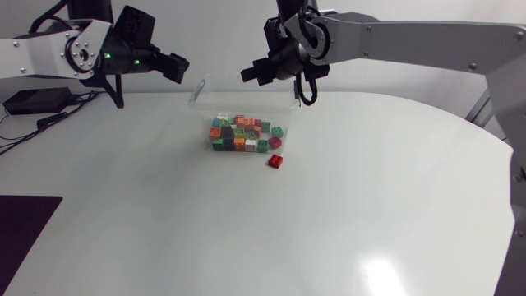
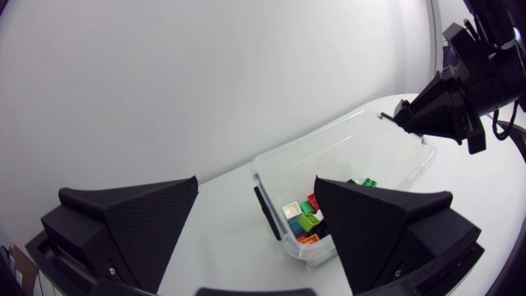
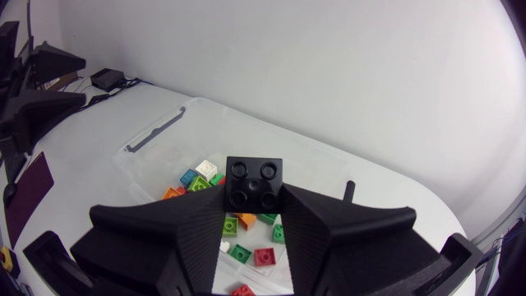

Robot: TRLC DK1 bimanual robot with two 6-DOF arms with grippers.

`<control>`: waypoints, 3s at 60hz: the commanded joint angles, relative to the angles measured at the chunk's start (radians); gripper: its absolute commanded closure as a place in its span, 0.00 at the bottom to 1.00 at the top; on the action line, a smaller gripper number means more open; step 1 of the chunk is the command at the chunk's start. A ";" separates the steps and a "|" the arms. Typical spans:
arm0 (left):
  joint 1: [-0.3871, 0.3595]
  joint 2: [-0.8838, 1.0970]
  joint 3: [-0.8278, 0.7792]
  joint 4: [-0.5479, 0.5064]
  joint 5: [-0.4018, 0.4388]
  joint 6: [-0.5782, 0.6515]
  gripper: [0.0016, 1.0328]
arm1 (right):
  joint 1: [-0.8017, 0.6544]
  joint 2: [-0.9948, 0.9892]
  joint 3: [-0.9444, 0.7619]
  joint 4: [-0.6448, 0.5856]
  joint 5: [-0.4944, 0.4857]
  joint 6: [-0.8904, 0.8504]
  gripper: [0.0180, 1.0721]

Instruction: Place the duplo bricks in the container

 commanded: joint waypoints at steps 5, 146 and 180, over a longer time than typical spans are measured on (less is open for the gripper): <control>0.033 -0.075 -0.120 0.015 -0.002 0.023 0.04 | -0.007 0.119 0.122 -0.023 0.010 -0.022 0.65; 0.121 -0.889 -1.071 0.417 -0.002 -0.123 0.04 | -0.108 0.153 -0.598 0.467 -0.306 -0.375 0.27; 0.062 -1.100 -1.179 0.415 -0.108 -0.151 0.04 | -0.098 0.042 -0.713 0.507 -0.311 -0.402 0.68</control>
